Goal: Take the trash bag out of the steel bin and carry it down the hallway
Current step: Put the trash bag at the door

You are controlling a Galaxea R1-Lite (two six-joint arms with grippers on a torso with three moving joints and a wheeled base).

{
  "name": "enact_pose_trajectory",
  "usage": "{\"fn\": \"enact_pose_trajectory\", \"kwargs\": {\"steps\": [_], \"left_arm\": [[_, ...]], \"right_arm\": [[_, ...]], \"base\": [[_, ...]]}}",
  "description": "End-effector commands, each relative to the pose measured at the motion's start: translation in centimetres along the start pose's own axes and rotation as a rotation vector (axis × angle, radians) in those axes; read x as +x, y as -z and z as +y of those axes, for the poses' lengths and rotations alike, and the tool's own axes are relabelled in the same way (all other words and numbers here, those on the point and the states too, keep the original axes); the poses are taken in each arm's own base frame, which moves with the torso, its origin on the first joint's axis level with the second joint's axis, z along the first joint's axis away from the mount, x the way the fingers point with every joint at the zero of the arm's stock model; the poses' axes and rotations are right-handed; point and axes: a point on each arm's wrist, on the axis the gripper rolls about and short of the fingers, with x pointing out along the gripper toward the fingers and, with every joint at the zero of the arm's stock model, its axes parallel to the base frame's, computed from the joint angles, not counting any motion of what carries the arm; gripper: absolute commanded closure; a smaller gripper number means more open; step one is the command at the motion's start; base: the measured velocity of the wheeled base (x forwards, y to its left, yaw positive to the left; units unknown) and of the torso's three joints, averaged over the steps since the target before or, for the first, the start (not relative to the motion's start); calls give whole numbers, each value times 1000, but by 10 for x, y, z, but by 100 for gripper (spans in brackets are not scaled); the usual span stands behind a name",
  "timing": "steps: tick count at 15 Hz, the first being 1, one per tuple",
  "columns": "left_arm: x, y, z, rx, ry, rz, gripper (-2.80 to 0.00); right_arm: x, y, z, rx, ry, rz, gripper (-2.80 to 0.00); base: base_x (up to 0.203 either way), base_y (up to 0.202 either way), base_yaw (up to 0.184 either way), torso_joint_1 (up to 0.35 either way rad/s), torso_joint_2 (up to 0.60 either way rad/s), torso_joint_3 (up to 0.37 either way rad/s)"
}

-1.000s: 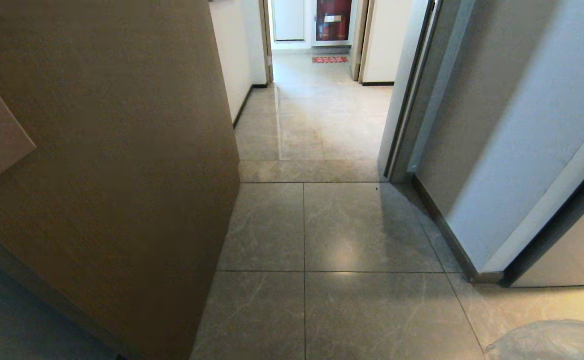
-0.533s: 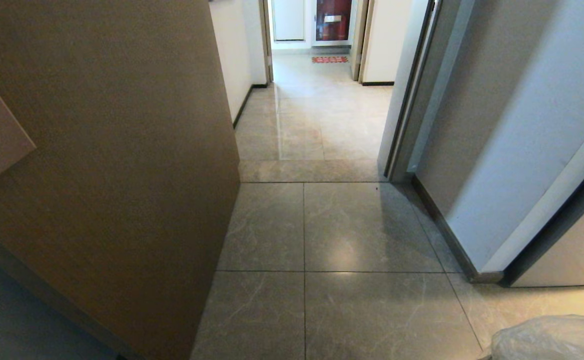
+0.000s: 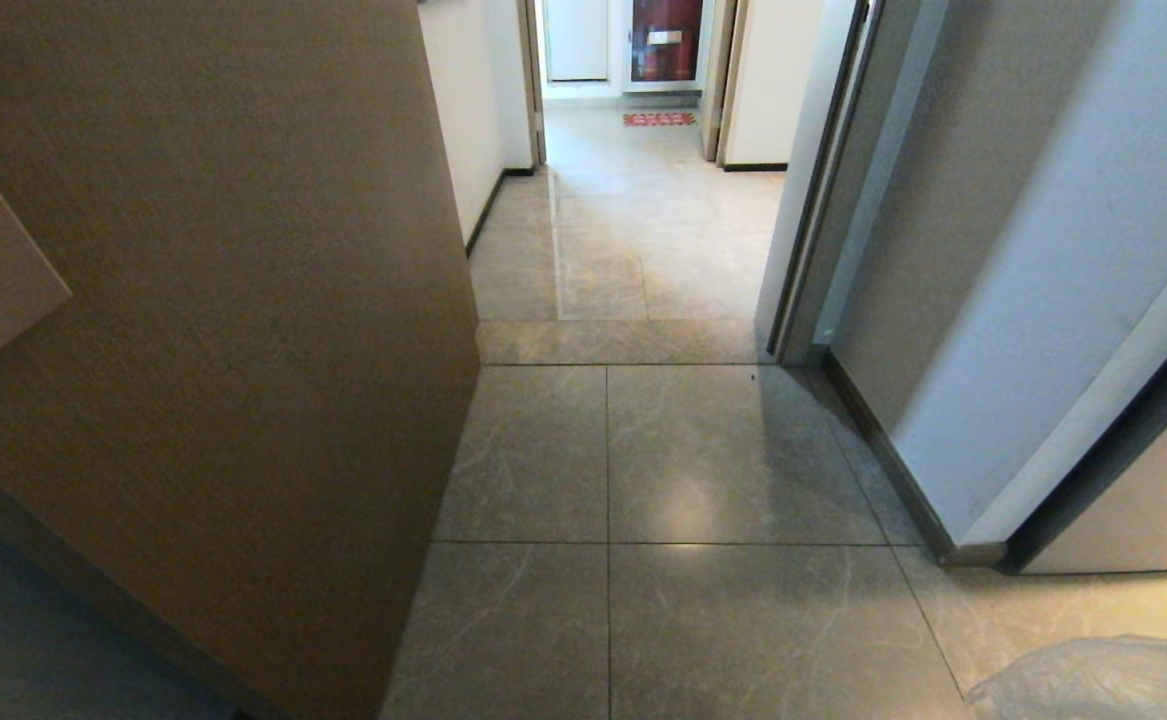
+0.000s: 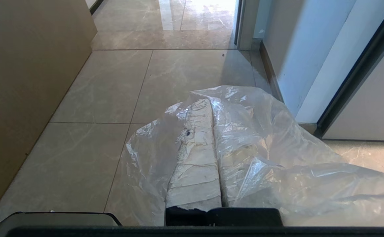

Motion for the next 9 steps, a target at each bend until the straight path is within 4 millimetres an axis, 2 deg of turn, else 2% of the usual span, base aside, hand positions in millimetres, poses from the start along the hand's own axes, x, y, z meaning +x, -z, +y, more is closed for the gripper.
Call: {"fn": "enact_pose_trajectory", "kwargs": {"steps": [1, 9], "left_arm": [[1, 3, 0, 1, -2, 8, 0], [1, 3, 0, 7, -2, 8, 0]], "right_arm": [[0, 0, 0, 0, -1, 0, 0], [0, 0, 0, 0, 0, 0, 0]], "base": [[0, 0, 0, 0, 0, 0], [0, 0, 0, 0, 0, 0]]}}
